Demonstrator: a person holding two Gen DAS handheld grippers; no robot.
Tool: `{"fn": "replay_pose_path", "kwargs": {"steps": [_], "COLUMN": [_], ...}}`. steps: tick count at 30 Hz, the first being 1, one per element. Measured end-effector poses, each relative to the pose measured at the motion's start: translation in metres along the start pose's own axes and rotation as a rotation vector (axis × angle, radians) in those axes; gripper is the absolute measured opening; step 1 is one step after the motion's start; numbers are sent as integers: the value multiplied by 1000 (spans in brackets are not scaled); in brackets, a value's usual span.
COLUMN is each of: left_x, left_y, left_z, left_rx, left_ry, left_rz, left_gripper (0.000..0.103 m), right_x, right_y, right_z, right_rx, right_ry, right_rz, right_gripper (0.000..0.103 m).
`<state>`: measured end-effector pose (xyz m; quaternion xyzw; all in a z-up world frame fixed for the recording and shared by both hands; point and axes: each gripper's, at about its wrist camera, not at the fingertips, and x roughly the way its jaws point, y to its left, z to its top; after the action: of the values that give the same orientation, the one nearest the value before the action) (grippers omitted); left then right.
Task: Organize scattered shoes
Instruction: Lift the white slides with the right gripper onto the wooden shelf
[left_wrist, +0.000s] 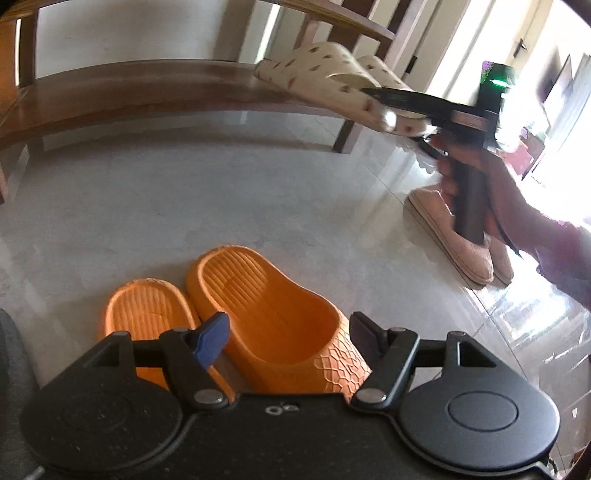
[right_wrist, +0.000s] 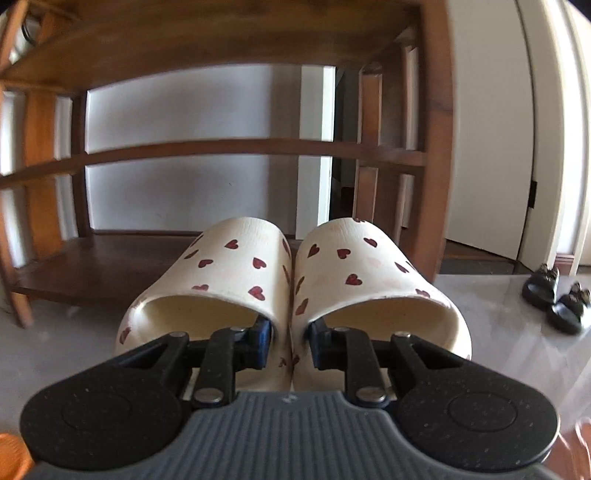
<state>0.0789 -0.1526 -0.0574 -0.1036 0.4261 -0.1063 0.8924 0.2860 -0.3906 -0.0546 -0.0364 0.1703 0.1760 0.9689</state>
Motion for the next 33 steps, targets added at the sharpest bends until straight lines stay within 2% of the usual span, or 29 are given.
{"fn": "replay_pose_path", "kwargs": {"steps": [2,5,8,14,19,33], "left_x": [-3,-7,-6,14,29,87], "left_y": [4,15,25,42,45,60], "left_z": [4,21,46,92,114,146], "left_rx": [-7,-12,0,66,61,40], "left_ry": [-15,-81,-150,-261,-308,-341], "left_rz": [11,77,178,319,395,436], "left_gripper": [71,71,71,71,71,71], "right_x": [20,42,52,64,71,82], "right_y": [3,15,21,38,41,61], "right_z": [3,8,11,13,17,25], "right_rx": [13,-2,-1,-33,-26,-20], "right_ry": [26,29,39,66,88,188], "right_rz": [-8,-20,-16,-10,-17,-93], "right_gripper": [24,24,24,24,24,28]}}
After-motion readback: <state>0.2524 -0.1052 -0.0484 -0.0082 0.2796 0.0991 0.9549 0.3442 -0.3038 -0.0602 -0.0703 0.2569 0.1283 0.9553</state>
